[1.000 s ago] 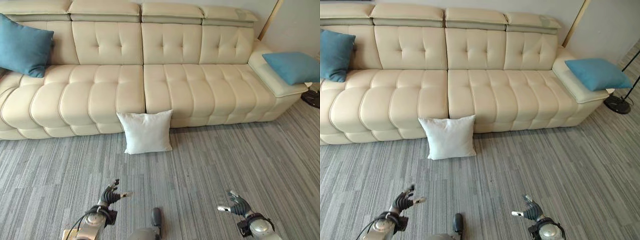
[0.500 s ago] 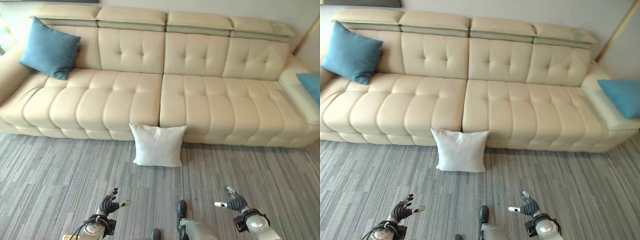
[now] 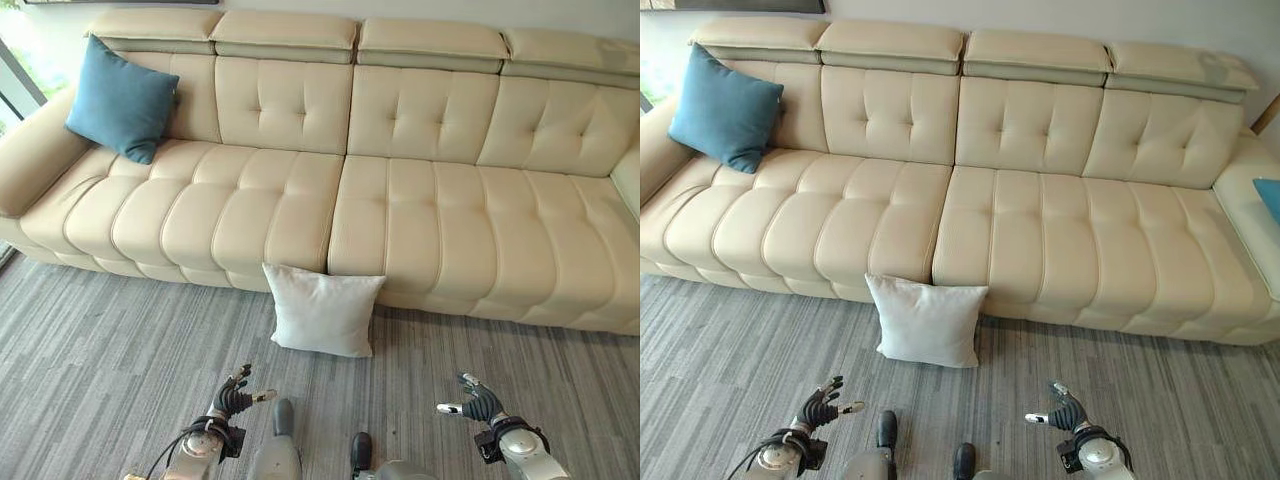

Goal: Pick up all the scattered cushions and arrange them neatly on the sofa.

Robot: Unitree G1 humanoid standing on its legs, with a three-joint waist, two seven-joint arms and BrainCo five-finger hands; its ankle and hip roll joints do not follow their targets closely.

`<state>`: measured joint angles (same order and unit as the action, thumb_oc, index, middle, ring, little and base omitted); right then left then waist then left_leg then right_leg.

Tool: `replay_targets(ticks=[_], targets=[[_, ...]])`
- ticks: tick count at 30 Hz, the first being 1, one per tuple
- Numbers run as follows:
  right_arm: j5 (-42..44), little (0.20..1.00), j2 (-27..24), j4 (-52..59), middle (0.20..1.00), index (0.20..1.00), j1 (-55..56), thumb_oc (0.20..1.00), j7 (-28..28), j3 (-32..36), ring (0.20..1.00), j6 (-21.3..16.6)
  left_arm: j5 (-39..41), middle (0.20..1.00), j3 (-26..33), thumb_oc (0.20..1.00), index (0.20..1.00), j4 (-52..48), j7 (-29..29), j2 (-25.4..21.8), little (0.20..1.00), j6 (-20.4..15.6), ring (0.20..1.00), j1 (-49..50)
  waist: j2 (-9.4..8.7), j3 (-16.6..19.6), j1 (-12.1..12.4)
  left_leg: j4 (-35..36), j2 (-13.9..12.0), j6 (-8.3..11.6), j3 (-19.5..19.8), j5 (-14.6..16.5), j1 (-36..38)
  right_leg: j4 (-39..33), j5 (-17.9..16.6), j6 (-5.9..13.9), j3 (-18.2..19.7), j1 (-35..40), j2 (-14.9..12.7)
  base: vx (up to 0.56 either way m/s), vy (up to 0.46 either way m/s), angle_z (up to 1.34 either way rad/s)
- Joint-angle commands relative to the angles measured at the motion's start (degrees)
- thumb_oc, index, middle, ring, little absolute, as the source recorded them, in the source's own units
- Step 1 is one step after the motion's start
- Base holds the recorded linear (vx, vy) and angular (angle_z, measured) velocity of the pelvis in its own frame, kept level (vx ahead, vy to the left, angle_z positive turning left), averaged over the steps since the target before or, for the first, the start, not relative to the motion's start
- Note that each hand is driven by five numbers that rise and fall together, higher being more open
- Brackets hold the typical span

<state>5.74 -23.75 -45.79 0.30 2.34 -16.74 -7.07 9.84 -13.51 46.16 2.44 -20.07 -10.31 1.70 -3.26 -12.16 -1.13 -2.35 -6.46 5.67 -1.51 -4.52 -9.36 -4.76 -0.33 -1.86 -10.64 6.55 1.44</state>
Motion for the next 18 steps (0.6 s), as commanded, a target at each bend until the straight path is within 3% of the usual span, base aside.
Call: replay_targets(ticks=[1,2,5,6,7,10,12,13,15,18], targets=[[1.29,1.0,-1.53,1.06,1.0,1.0,-0.02,1.0,0.32,2.1,1.0,-1.34,-1.42,1.0,-0.36,1.0,1.0,-1.98,0.66,-2.73,1.0,-1.46,1.0,0.38,-1.63,2.79,0.54,-3.24,2.28,-1.4,-1.7,3.11,-0.05,8.64,8.9,6.34,4.83,-0.36,-5.33,0.21,0.274,-0.23],[1.13,1.0,-1.06,0.7,1.0,1.0,-0.47,1.0,0.13,1.89,1.0,-1.22,-1.57,1.0,-0.24,1.0,1.0,-1.22,0.54,-2.9,1.0,-1.48,1.0,0.29,-1.92,3.12,0.64,-4.37,3.23,-2.32,-2.41,4.66,0.11,9.44,8.42,7.59,5.82,-0.63,-6.9,0.26,0.354,-0.33],[1.37,1.0,-0.36,0.71,1.0,1.0,-1.13,1.0,-0.18,1.56,1.0,-1.04,-1.68,1.0,-0.24,1.0,1.0,-0.78,0.5,-3.09,1.0,-1.39,1.0,0.06,-2.25,3.3,1.01,-5.11,3.98,-3.6,-3.7,6.4,0.81,11.43,7.23,8.82,6.77,-1.81,-8.41,0.13,0.205,-0.29],[1.6,1.0,-0.03,0.77,1.0,1.0,-1.63,1.0,-0.33,1.43,1.0,-1.07,-1.79,1.0,-0.25,1.0,1.0,-0.9,0.57,-3.35,1.0,-1.41,1.0,-0.04,-2.3,3.28,1.2,-5.15,4.51,-4.34,-4.3,7.25,1.53,13.56,6.07,9.57,7.28,-2.97,-9.06,0.17,0.316,-0.09],[1.54,1.0,0.18,1.15,1.0,1.0,-2.91,1.0,-0.61,0.92,1.0,-0.91,-1.96,1.0,-0.1,1.0,1.0,-1.48,0.53,-4.1,1.0,-1.17,1.0,-0.3,-2.08,2.53,1.12,-5.18,4.93,-5.71,-4.96,8.32,2.8,20.58,2.27,10.9,8.04,-6.91,-9.83,0.11,0.228,-0.2],[1.52,1.0,0.67,1.36,1.0,1.0,-4.01,1.0,-0.7,0.3,1.0,-0.94,-1.83,1.0,0.39,1.0,1.0,-1.13,0.84,-4.69,1.0,-1.28,1.0,-0.79,-1.61,1.67,1.26,-5.26,5.23,-6.66,-5.6,9.46,3.98,25.48,0.45,11.58,7.48,-10.07,-10.52,0.11,0.172,-0.44],[1.16,1.0,0.69,1.78,1.0,1.0,-4.47,1.0,-0.74,-0.29,1.0,-0.66,-1.02,1.0,1.21,1.0,1.0,-0.93,1.04,-4.64,1.0,-1.41,1.0,-0.73,-0.86,1.29,0.89,-4.58,6.53,-7.25,-5.29,10.95,7.22,23.18,1.59,10.09,3.06,-12.95,-10.19,0.24,0.157,-0.25],[1.16,1.0,0.69,1.78,1.0,1.0,-4.47,1.0,-0.74,-0.3,1.0,-0.66,-1.02,1.0,1.22,1.0,1.0,-0.93,1.04,-4.64,1.0,-1.41,1.0,-0.73,-0.85,1.26,0.87,-4.58,6.53,-7.25,-5.28,10.95,7.25,23.17,1.59,10.09,3.04,-12.91,-10.19,0.17,0.033,-0.2],[1.03,1.0,0.35,1.92,1.0,1.0,-4.98,1.0,-0.5,-0.63,1.0,-0.73,-0.52,1.0,1.66,1.0,1.0,-0.61,1.45,-4.56,1.0,-1.48,1.0,-0.65,-0.65,1.39,1.19,-3.81,6.56,-7.07,-5.72,11.49,8.49,19.13,2.62,9.45,-1.55,-13.1,-10.57,0.14,-0.023,0.08],[0.89,1.0,0.29,1.85,1.0,1.0,-5.35,1.0,-0.61,-1.1,1.0,-0.77,-0.09,1.0,2.01,1.0,1.0,0.08,1.59,-4.34,1.0,-1.49,1.0,-0.67,-0.45,1.37,1.02,-3.01,6.55,-6.97,-5.58,11.51,9.59,18.38,2.37,9.35,-2.54,-14.72,-9.62,0.11,-0.048,-0.18]])
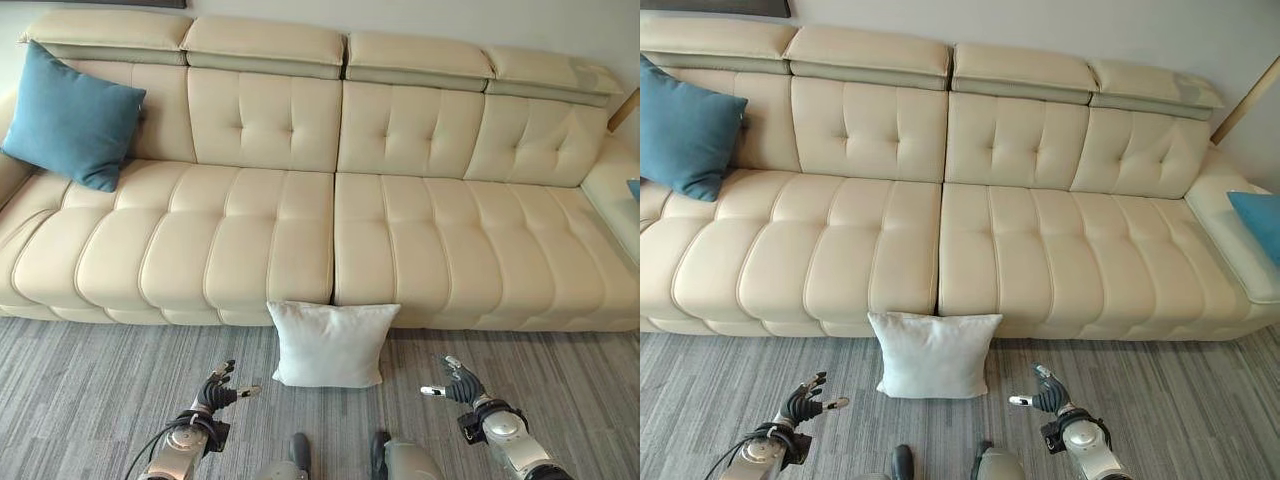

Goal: Pick up all the scattered cushions and arrange them neatly on the sofa.

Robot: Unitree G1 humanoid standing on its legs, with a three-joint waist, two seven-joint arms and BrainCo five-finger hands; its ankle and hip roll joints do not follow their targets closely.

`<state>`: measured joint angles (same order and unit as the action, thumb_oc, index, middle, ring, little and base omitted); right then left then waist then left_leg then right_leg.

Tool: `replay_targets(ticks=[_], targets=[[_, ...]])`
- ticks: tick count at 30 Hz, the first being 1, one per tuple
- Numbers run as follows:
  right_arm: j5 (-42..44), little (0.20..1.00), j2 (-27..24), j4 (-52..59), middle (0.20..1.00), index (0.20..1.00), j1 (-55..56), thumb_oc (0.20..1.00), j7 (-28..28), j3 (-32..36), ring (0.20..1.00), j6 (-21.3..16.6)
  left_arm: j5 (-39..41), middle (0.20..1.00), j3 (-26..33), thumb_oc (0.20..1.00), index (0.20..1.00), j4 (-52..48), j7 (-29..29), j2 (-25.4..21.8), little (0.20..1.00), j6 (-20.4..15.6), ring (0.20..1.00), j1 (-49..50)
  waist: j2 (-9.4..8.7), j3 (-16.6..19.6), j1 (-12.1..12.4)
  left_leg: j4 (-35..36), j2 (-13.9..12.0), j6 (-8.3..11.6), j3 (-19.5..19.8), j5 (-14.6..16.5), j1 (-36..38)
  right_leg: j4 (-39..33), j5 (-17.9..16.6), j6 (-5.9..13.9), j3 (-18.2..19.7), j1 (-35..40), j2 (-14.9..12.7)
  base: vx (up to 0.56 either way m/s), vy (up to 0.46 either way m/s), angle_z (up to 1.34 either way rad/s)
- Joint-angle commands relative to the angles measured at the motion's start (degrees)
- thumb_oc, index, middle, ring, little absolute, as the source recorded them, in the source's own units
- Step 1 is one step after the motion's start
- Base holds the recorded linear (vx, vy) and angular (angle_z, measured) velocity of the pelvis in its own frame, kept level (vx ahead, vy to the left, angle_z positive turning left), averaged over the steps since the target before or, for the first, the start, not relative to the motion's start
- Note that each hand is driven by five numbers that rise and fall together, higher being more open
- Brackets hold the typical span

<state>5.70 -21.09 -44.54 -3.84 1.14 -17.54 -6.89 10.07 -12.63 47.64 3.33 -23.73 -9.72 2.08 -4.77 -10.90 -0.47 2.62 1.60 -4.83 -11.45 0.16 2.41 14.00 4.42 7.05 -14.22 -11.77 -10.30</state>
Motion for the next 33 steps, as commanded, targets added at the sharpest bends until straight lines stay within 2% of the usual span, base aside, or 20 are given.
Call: replay_targets(ticks=[1,3,5,6,7,9,10,12,16,18,20,23,24,26,30,31,32,33], targets=[[0.86,1.0,-2.67,0.93,1.0,1.0,-0.82,1.0,0.44,-0.4,1.0,-1.02,-0.49,1.0,1.09,1.0,1.0,-0.55,0.84,-0.51,1.0,-2.14,1.0,-1.2,0.86,-0.09,-0.49,-8.14,-1.06,3.9,5.57,6.72,-1.68,-1.25,-2.17,0.62,2.62,2.95,3.47,0.17,-0.129,-0.01],[1.34,1.0,-2.95,1.35,1.0,1.0,0.31,1.0,0.43,-0.14,1.0,-1.47,-1.16,1.0,1.02,1.0,1.0,-0.43,0.52,-0.22,1.0,-2.15,1.0,-0.77,0.22,0.03,-0.63,-9.1,-0.4,4.58,6.33,7.52,-1.45,-4.3,-1.78,-0.32,5.9,5.13,5.16,0.19,-0.176,0.31],[1.58,1.0,-3.43,1.07,1.0,1.0,1.27,1.0,0.68,0.47,1.0,-1.62,-1.01,1.0,0.98,1.0,1.0,-0.92,0.25,0.07,1.0,-2.2,1.0,-0.28,0.08,0.51,-0.67,-11.15,-0.62,6.18,6.36,8.0,-2.18,-7.33,-1.71,-1.24,5.46,7.36,5.41,0.14,-0.197,0.54],[1.75,1.0,-3.89,0.85,1.0,1.0,2.17,1.0,1.0,0.98,1.0,-1.78,-0.92,1.0,0.82,1.0,1.0,-1.49,-0.07,0.21,1.0,-2.09,1.0,-0.05,0.04,0.49,-0.88,-15.34,-2.23,8.01,5.79,7.25,-3.67,-8.8,-0.83,-2.71,4.88,9.43,6.08,0.09,-0.177,0.35],[1.75,1.0,-3.89,0.85,1.0,1.0,2.18,1.0,1.0,0.98,1.0,-1.78,-0.92,1.0,0.82,1.0,1.0,-1.51,-0.07,0.21,1.0,-2.07,1.0,-0.04,0.11,0.48,-0.98,-15.67,-2.32,8.06,5.92,7.41,-3.84,-8.87,-0.85,-2.75,4.74,9.49,6.15,0.07,-0.175,0.35],[1.97,1.0,-4.62,0.86,1.0,1.0,2.29,1.0,1.27,1.16,1.0,-1.7,-0.66,1.0,0.96,1.0,1.0,-1.5,0.11,0.2,1.0,-1.99,1.0,-0.37,0.02,-0.44,-0.82,-21.62,-3.64,9.46,6.04,5.07,-6.38,-9.4,-0.3,-4.07,4.21,10.98,6.52,0.03,-0.114,0.55],[1.8,1.0,-4.88,0.83,1.0,1.0,1.93,1.0,1.44,0.59,1.0,-1.45,0.04,1.0,1.17,1.0,1.0,-0.59,0.63,0.39,1.0,-2.01,1.0,-1.17,0.07,-1.03,-0.55,-22.02,-4.45,9.65,6.97,4.4,-7.64,-9.51,0.82,-4.8,3.93,11.97,6.97,0.07,-0.091,0.35],[0.73,1.0,-5.49,0.88,1.0,1.0,1.38,1.0,1.44,-0.25,1.0,-1.27,0.35,1.0,1.44,1.0,1.0,-0.08,1.2,0.05,1.0,-2.16,1.0,-1.83,-0.09,-0.82,-0.1,-17.58,-4.89,9.31,8.44,5.4,-8.06,-9.56,1.81,-4.64,4.31,12.24,7.15,0.13,-0.012,-0.03],[0.3,1.0,-5.94,0.4,1.0,1.0,-0.08,1.0,2.11,-1.03,1.0,-1.07,1.39,1.0,1.56,1.0,1.0,0.63,2.08,-0.72,1.0,-2.36,1.0,-3.28,0.17,-1.24,0.65,-13.47,-5.61,9.91,10.74,2.46,-10.65,-8.56,3.27,-4.46,4.7,11.81,7.49,0.07,0.043,-0.01],[-0.26,1.0,-6.08,-1.06,1.0,1.0,-1.67,1.0,2.5,-1.16,1.0,-0.99,1.81,1.0,2.05,1.0,1.0,1.08,2.56,-1.45,1.0,-2.54,1.0,-4.05,0.93,-1.49,0.6,-11.62,-5.97,9.68,10.92,1.78,-10.86,-5.63,4.78,-4.15,5.35,10.48,7.64,0.08,0.15,-0.1],[-0.37,1.0,-6.27,-1.6,1.0,1.0,-3.03,1.0,2.96,-1.52,1.0,-0.95,2.5,1.0,2.31,1.0,1.0,1.16,3.03,-1.98,1.0,-2.8,1.0,-5.04,1.1,-2.34,0.64,-12.11,-5.76,9.48,10.97,1.82,-11.73,-2.98,5.0,-4.23,5.99,8.22,7.3,-0.04,0.12,-0.3],[2.65,1.0,-6.42,-4.9,1.0,1.0,-10.89,1.0,5.03,-2.54,1.0,-1.39,7.15,1.0,2.17,1.0,1.0,1.51,5.3,-3.83,1.0,-4.41,1.0,-11.35,1.64,-6.55,0.95,-16.46,-4.74,8.15,10.39,2.38,-19.49,5.89,4.59,-4.09,8.49,-3.6,5.67,-0.25,0.172,-0.41],[2.66,1.0,-6.41,-4.96,1.0,1.0,-10.98,1.0,5.03,-2.54,1.0,-1.41,7.17,1.0,2.17,1.0,1.0,1.56,5.29,-3.84,1.0,-4.43,1.0,-11.43,1.6,-6.34,0.99,-16.65,-4.73,8.14,10.33,2.44,-19.88,6.14,4.67,-4.09,8.58,-4.04,5.65,-0.15,0.108,-0.2],[6.71,1.0,-6.53,-9.15,1.0,1.0,-17.5,1.0,7.04,-2.39,1.0,-2.12,12.04,1.0,2.32,1.0,1.0,3.6,7.0,-4.84,1.0,-5.98,1.0,-17.31,1.55,-8.53,1.0,-20.43,-4.3,7.39,9.27,3.21,-25.9,10.22,5.25,-3.92,9.27,-10.6,4.45,-0.13,0.099,0.02],[11.37,1.0,-7.91,-14.05,1.0,1.0,-27.51,1.0,9.66,-3.14,1.0,-2.81,17.96,1.0,2.26,1.0,1.0,6.12,9.25,-7.79,1.0,-7.95,1.0,-27.06,1.44,-11.21,0.49,-26.65,-4.63,7.11,8.99,3.97,-36.66,15.88,6.37,-4.0,9.95,-21.07,3.33,-0.13,0.033,0.03],[11.38,1.0,-7.91,-14.09,1.0,1.0,-27.56,1.0,9.65,-3.14,1.0,-2.83,17.97,1.0,2.26,1.0,1.0,6.16,9.23,-7.8,1.0,-7.96,1.0,-27.11,1.43,-11.12,0.48,-26.74,-4.63,7.11,8.99,4.0,-36.83,15.97,6.4,-4.0,9.95,-21.24,3.33,0.0,0.0,0.0],[12.44,1.0,-8.51,-15.42,1.0,1.0,-30.69,1.0,10.41,-3.69,1.0,-3.12,18.8,1.0,1.81,1.0,1.0,7.28,9.72,-8.61,1.0,-8.24,1.0,-29.85,1.43,-11.57,0.29,-29.3,-4.83,7.43,9.12,6.27,-39.47,18.39,8.29,-3.58,10.65,-23.96,3.02,-0.06,-0.008,0.01],[14.36,1.0,-9.66,-17.57,1.0,1.0,-36.43,1.0,11.45,-4.38,1.0,-3.2,19.98,1.0,1.05,1.0,1.0,7.25,10.85,-9.78,1.0,-8.81,1.0,-34.5,1.63,-12.6,0.16,-33.28,-4.86,7.15,9.27,7.11,-45.7,21.95,9.16,-3.78,11.52,-29.92,2.73,-0.1,-0.006,0.05]])
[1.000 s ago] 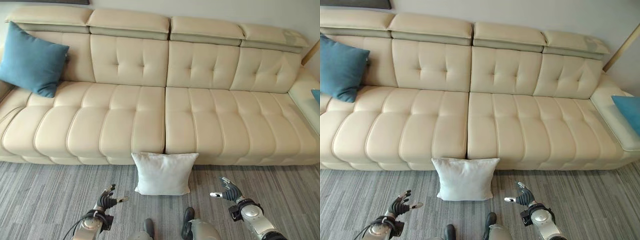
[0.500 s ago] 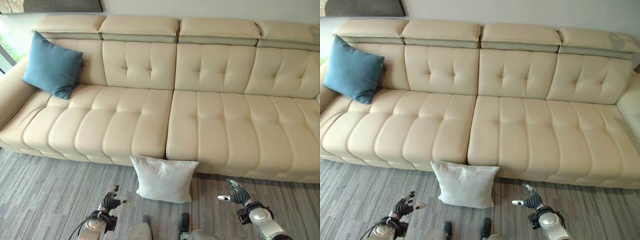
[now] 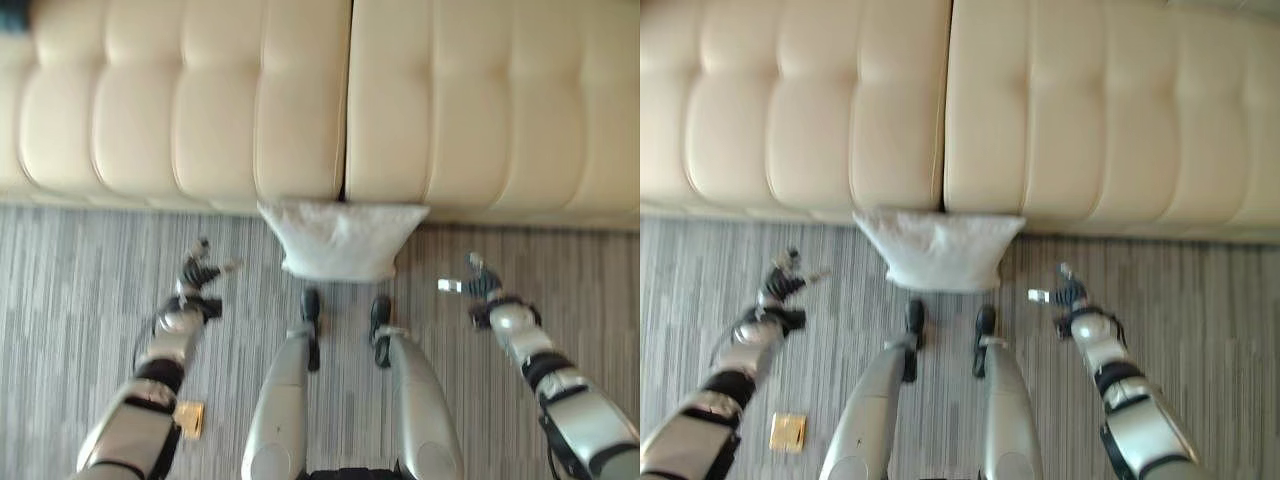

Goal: Pick up all the scattered cushions and arrange them neatly on the sofa.

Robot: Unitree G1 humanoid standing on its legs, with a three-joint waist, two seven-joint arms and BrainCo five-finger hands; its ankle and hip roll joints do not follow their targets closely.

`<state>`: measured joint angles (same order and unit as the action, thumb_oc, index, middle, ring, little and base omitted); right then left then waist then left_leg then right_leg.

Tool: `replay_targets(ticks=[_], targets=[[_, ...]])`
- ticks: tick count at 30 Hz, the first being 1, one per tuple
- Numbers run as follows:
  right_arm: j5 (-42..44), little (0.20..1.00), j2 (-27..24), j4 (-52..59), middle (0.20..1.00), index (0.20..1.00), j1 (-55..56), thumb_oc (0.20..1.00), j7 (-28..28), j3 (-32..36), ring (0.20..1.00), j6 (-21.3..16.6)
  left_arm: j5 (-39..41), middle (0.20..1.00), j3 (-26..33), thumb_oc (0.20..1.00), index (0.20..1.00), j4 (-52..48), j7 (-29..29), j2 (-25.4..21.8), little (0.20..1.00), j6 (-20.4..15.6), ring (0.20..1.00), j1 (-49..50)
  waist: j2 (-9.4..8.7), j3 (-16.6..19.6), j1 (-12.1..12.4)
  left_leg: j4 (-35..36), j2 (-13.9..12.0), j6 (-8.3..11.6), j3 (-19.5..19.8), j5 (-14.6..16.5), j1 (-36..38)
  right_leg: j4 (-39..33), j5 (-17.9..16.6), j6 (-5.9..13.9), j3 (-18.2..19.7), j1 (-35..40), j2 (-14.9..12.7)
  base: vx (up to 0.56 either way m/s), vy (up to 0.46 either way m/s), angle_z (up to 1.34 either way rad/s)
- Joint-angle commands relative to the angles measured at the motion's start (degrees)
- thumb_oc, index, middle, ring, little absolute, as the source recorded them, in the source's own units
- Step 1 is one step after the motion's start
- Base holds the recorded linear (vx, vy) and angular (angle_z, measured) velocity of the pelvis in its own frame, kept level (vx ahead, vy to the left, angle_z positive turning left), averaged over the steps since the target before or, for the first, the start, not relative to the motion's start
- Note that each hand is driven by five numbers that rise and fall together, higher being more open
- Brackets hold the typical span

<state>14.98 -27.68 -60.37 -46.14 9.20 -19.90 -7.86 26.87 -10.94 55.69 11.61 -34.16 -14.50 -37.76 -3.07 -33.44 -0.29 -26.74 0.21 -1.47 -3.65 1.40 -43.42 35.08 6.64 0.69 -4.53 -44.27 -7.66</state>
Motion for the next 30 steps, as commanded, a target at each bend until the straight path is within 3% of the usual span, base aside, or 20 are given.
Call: replay_targets(ticks=[1,6,7,12,13,14,15,16,20,23,28,30], targets=[[6.18,1.0,-3.12,-2.74,1.0,1.0,2.91,1.0,3.73,-2.42,1.0,-2.44,3.7,1.0,-1.05,1.0,1.0,0.64,2.81,0.41,1.0,-3.99,1.0,3.15,0.06,9.43,-0.14,-5.95,-3.55,3.61,1.54,6.38,-2.96,3.02,7.2,2.7,2.3,-0.68,0.03,-0.15,0.008,0.05],[9.43,1.0,-1.85,-3.27,1.0,1.0,-9.08,1.0,5.99,-6.38,1.0,-3.16,4.73,1.0,-4.47,1.0,1.0,5.19,3.86,0.54,1.0,-3.43,1.0,-5.53,0.3,9.11,-0.45,-15.45,-4.06,2.99,1.58,8.98,-16.46,11.69,9.45,1.96,4.32,-14.38,-0.01,-0.02,0.003,-0.03],[9.71,1.0,-0.47,-3.74,1.0,1.0,-12.91,1.0,6.94,-7.96,1.0,-3.13,3.63,1.0,-7.27,1.0,1.0,6.07,4.17,0.94,1.0,-2.82,1.0,-9.03,0.69,8.91,-0.53,-18.53,-3.84,2.62,1.86,9.78,-20.77,14.62,10.08,1.73,4.68,-18.66,0.16,0.01,0.021,-0.19],[10.96,1.0,7.09,-6.9,1.0,1.0,-20.67,1.0,8.68,-11.58,1.0,-2.44,-1.24,1.0,-16.32,1.0,1.0,10.28,4.67,4.52,1.0,-0.51,1.0,-20.76,1.89,8.14,-0.86,-22.31,-2.5,2.19,2.31,10.09,-27.66,19.11,11.2,1.14,4.77,-25.72,0.51,0.01,-0.009,0.02],[11.32,0.956,10.81,-6.27,0.956,0.956,-21.56,0.956,8.75,-13.19,0.956,-2.63,-2.88,1.0,-18.54,1.0,1.0,10.22,5.47,6.19,1.0,-0.16,1.0,-24.24,2.25,8.06,-0.81,-23.09,-1.92,2.1,2.56,9.99,-29.33,19.96,11.18,0.94,4.68,-27.37,0.76,0.0,-0.042,0.07],[11.83,0.2,12.64,-5.47,0.2,0.2,-21.76,0.2,8.51,-13.99,0.2,-3.09,-3.45,1.0,-19.42,1.0,1.0,9.75,5.9,7.05,1.0,-0.21,1.0,-25.95,2.32,8.09,-0.72,-22.97,-1.77,2.12,2.73,9.78,-29.91,19.98,11.14,0.85,4.57,-27.93,0.82,0.0,-0.034,0.06],[12.72,0.2,14.18,-4.37,0.2,0.2,-21.94,0.2,8.4,-14.47,0.2,-3.54,-3.45,1.0,-20.0,1.0,1.0,9.23,6.31,7.42,1.0,-0.52,1.0,-27.02,2.43,8.21,-0.64,-22.67,-1.64,2.16,2.79,9.53,-30.13,20.04,11.05,0.8,4.49,-28.27,0.88,-0.01,-0.034,0.04],[13.49,0.2,15.49,-2.77,0.2,0.2,-21.74,0.2,8.34,-14.63,0.2,-4.27,-4.11,0.2,-20.27,0.2,0.2,8.35,7.23,7.68,0.2,-0.84,0.2,-27.72,2.58,8.31,-0.61,-22.44,-1.5,2.19,2.86,9.33,-30.3,20.01,10.93,0.77,4.47,-28.51,0.96,0.0,-0.012,0.04],[14.76,0.2,17.04,5.83,0.2,0.2,-19.13,0.2,8.16,-14.37,0.2,-7.59,-6.38,0.2,-19.91,0.2,0.2,-1.3,10.58,6.6,0.2,-3.3,0.2,-26.63,2.7,9.05,-0.44,-21.4,-1.33,2.24,3.31,8.75,-29.49,19.27,10.14,0.83,4.17,-27.9,1.15,-0.02,-0.025,0.07],[10.25,0.2,14.69,14.62,0.2,0.2,-15.56,0.2,8.64,-13.46,0.2,-9.12,-9.14,0.2,-18.06,0.2,0.2,-11.59,12.42,5.62,0.2,-5.0,0.2,-21.09,2.55,9.91,-0.21,-17.38,-1.89,2.61,3.48,7.88,-25.77,16.5,8.95,1.33,4.2,-25.03,1.28,-0.05,0.015,0.03],[6.24,0.2,12.43,23.97,0.2,0.2,-9.57,0.2,8.56,-10.84,0.2,-9.36,-10.92,0.2,-14.85,0.2,0.2,-21.3,12.48,7.0,0.2,-5.41,0.2,-11.99,2.21,10.35,-0.21,-10.63,-2.61,3.26,3.45,6.52,-17.29,10.16,7.23,2.09,3.51,-16.94,1.28,-0.03,-0.003,-0.03],[4.4,0.2,11.42,31.34,0.2,0.2,-3.79,0.2,6.9,-9.05,0.2,-9.29,-11.91,0.2,-13.02,0.2,0.2,-27.72,11.0,8.19,0.2,-5.78,0.2,-4.74,1.6,10.76,-0.44,-5.58,-2.76,3.63,3.27,5.57,-10.24,4.69,5.84,2.53,2.91,-9.85,1.41,0.01,-0.011,-0.03]])
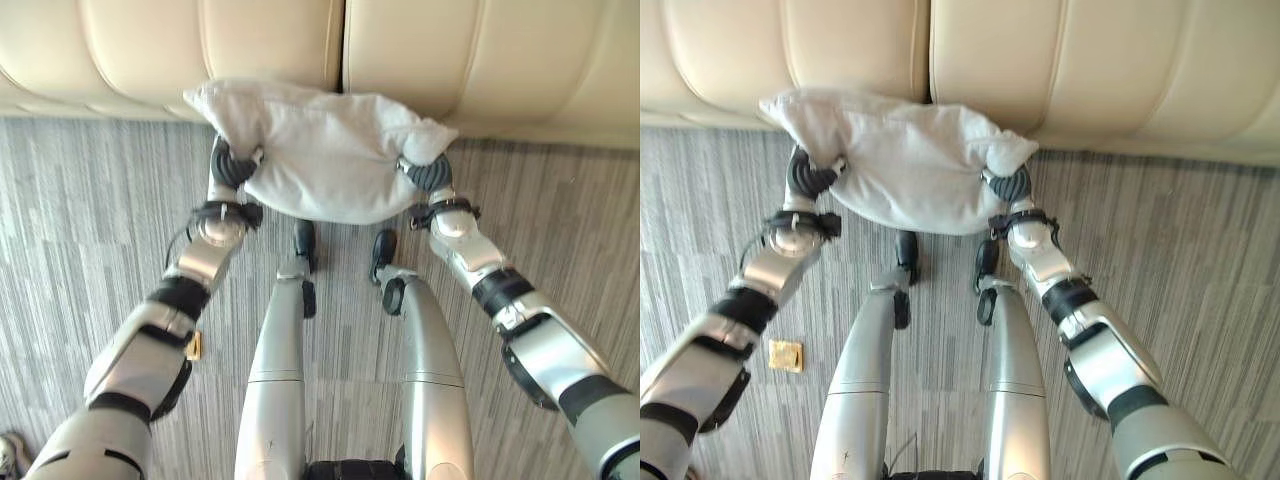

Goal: Pick up all the scattered cushions and arrange them neatly on the sofa.

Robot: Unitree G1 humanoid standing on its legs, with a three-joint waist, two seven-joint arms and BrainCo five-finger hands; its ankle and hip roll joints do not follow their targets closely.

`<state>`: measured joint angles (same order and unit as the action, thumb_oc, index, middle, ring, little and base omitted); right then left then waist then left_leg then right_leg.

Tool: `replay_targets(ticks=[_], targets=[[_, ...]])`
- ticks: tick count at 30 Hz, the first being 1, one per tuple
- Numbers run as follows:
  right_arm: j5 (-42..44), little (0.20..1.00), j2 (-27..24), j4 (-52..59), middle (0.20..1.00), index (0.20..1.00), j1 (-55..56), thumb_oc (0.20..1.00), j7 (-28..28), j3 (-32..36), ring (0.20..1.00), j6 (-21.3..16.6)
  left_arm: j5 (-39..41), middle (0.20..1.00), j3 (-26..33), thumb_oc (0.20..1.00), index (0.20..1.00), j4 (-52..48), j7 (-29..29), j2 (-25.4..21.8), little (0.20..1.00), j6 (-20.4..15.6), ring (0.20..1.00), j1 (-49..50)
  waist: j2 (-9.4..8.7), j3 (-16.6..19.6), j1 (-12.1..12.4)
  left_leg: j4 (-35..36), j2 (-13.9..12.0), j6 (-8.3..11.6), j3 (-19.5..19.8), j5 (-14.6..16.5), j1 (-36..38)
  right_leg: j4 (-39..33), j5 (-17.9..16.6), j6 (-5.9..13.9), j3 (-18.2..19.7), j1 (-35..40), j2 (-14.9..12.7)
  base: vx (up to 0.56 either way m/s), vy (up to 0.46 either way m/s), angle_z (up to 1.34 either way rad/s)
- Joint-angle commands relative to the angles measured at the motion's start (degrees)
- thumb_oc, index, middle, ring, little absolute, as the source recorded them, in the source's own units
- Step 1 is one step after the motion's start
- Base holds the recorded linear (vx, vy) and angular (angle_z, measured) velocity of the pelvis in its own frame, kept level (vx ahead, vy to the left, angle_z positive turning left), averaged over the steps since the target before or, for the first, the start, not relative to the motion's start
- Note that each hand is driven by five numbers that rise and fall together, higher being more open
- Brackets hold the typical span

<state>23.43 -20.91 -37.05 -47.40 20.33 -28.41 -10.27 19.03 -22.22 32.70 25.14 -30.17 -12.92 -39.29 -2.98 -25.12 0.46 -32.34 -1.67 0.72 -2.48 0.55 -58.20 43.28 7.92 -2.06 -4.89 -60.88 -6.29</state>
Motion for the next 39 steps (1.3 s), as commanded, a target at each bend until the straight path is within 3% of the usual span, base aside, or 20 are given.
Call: replay_targets(ticks=[1,2,4,8,10,12,13,19,23,25,27,31,35,37,38,39], targets=[[-4.12,0.2,4.64,8.25,0.2,0.2,-2.27,0.2,-4.2,-0.54,0.2,-6.77,-4.13,0.2,-1.71,0.2,0.2,-4.93,-2.52,4.21,0.2,-7.27,0.2,-2.95,1.52,2.28,-1.18,0.31,-0.88,1.45,2.09,6.32,5.03,-3.77,4.46,5.29,3.25,7.24,0.06,0.0,0.0,0.0],[-5.27,0.2,3.89,14.33,0.2,0.2,2.77,0.2,-5.66,0.49,0.2,-6.89,-4.45,0.2,-0.19,0.2,0.2,-11.16,-3.65,4.28,0.2,-7.81,0.2,2.59,1.18,3.04,-1.28,4.71,-1.02,1.37,1.97,3.78,9.8,-8.52,1.8,5.34,2.33,11.89,0.04,-0.03,-0.015,-0.03],[-5.88,0.2,3.57,17.24,0.2,0.2,5.86,0.2,-6.36,1.18,0.2,-7.13,-4.99,0.2,0.6,0.2,0.2,-14.35,-4.31,4.37,0.2,-7.9,0.2,5.72,1.07,3.17,-1.35,7.11,-1.07,1.54,2.08,3.36,13.39,-10.89,1.21,5.61,2.08,15.35,0.15,0.07,-0.02,-0.07],[-10.37,0.2,1.74,29.73,0.2,0.2,18.64,0.2,-9.94,2.51,0.2,-6.91,-4.4,0.2,2.5,0.2,0.2,-24.29,-7.7,5.9,0.2,-8.84,0.2,18.4,0.66,6.5,-1.85,15.75,-1.39,1.99,1.49,2.18,28.21,-20.67,-0.7,6.71,0.98,30.65,0.37,0.17,-0.034,-0.06],[-11.89,0.2,1.08,31.84,0.2,0.2,21.22,0.2,-10.44,2.9,0.2,-6.51,-4.55,0.2,2.37,0.2,0.2,-25.83,-8.3,5.89,0.2,-8.77,0.2,20.74,0.64,7.32,-2.16,17.3,-1.45,1.91,1.47,1.69,30.91,-22.55,-1.19,6.79,0.7,33.53,0.44,0.14,-0.026,-0.08],[-13.97,0.2,0.59,35.47,0.2,0.2,25.55,0.2,-11.04,3.3,0.2,-6.47,-5.48,0.2,2.42,0.2,0.2,-29.38,-8.84,5.84,0.2,-8.65,0.2,24.8,0.61,9.01,-2.56,20.43,-1.56,1.99,1.24,1.28,36.31,-25.48,-1.46,6.99,0.54,38.82,0.78,0.27,-0.051,-0.03],[-14.11,0.2,-0.73,40.98,0.2,0.2,30.51,0.2,-11.97,4.67,0.2,-6.78,-3.82,0.2,3.17,0.2,0.2,-32.85,-8.61,5.88,0.2,-8.81,0.2,28.86,0.5,12.03,-3.29,23.76,-2.22,2.13,0.91,0.9,42.13,-28.62,-1.7,7.22,0.6,44.44,1.53,0.31,-0.081,-0.09],[-12.17,0.2,-4.27,50.22,0.2,0.2,38.28,0.2,-14.37,6.48,0.2,-6.75,-2.4,0.2,3.03,0.2,0.2,-40.68,-10.51,3.89,0.2,-7.92,0.2,35.02,0.5,17.07,-4.33,28.46,-3.43,2.33,-1.14,0.96,52.26,-32.87,-1.27,7.02,2.05,53.16,3.66,0.21,-0.084,-0.14],[-11.91,0.2,-4.95,51.36,0.2,0.2,39.15,0.2,-13.6,7.82,0.2,-6.77,-1.75,0.2,2.19,0.2,0.2,-40.9,-11.24,3.92,0.2,-7.49,0.2,34.67,0.2,17.31,-4.74,26.61,-4.31,3.09,-1.57,1.57,52.5,-33.45,-0.27,6.21,2.04,54.91,4.23,0.07,-0.16,-0.09],[-11.24,0.2,-5.62,52.27,0.2,0.2,40.31,0.2,-11.61,9.52,0.2,-7.3,-0.78,0.2,0.8,0.2,0.2,-40.51,-11.52,4.65,0.2,-7.03,0.2,34.36,-0.9,16.21,-4.92,13.19,-5.71,4.38,-2.05,0.07,47.87,-33.41,1.38,3.98,1.43,57.54,5.34,0.13,-0.278,0.12],[-11.12,0.2,-5.85,52.89,0.2,0.2,41.45,0.2,-11.44,10.01,0.2,-7.06,-1.06,0.2,0.88,0.2,0.2,-40.92,-11.82,4.44,0.2,-6.62,0.2,34.91,-1.1,16.25,-4.83,10.64,-6.29,4.17,-3.11,-0.22,46.25,-33.84,1.83,3.75,1.34,58.83,5.19,0.15,-0.117,0.26],[-12.23,0.2,-6.32,53.2,0.2,0.2,41.83,0.2,-10.35,11.4,0.2,-6.69,-1.12,0.2,1.45,0.2,0.2,-41.41,-11.67,4.47,0.2,-5.9,0.2,36.0,-1.57,16.67,-3.85,15.93,-5.4,3.01,-5.61,1.07,42.48,-35.43,2.4,4.55,1.28,60.19,4.76,0.19,-0.001,0.05],[-12.92,0.2,-5.66,52.53,0.2,0.2,42.24,0.2,-8.88,13.26,0.2,-6.24,-1.5,0.2,2.32,0.2,0.2,-41.89,-11.51,4.84,0.2,-5.22,0.2,36.89,-1.42,16.91,-1.24,22.86,-3.85,4.11,-6.8,-5.14,36.28,-36.58,4.05,5.51,2.29,65.15,5.49,0.32,0.099,-0.05],[-12.68,0.2,-5.4,52.8,0.2,0.2,42.68,0.2,-9.22,13.43,0.2,-6.27,-1.34,0.2,2.82,0.2,0.2,-42.36,-11.94,4.7,0.2,-5.48,0.2,37.78,-1.0,17.67,-0.84,24.6,-3.8,3.65,-7.02,-4.71,37.77,-36.25,4.63,5.95,2.92,65.59,5.59,0.36,0.18,-0.13],[-13.18,0.2,-5.1,52.85,0.2,0.2,42.5,0.2,-10.02,12.67,0.2,-6.28,-1.76,0.2,3.19,0.2,0.2,-42.75,-12.09,4.33,0.2,-5.54,0.2,38.6,-1.38,18.21,-0.27,23.38,-2.37,2.56,-6.12,-3.84,38.82,-35.49,4.57,7.17,3.37,67.04,3.85,0.38,0.22,-0.39],[-13.19,0.2,-5.09,52.83,0.2,0.2,42.46,0.2,-10.02,12.66,0.2,-6.29,-1.76,0.2,3.21,0.2,0.2,-42.77,-12.09,4.32,0.2,-5.54,0.2,38.6,-1.26,18.3,-0.18,23.49,-2.55,2.56,-6.16,-4.03,38.7,-35.59,4.34,7.14,3.48,66.86,4.01,0.4,0.236,-0.76]])
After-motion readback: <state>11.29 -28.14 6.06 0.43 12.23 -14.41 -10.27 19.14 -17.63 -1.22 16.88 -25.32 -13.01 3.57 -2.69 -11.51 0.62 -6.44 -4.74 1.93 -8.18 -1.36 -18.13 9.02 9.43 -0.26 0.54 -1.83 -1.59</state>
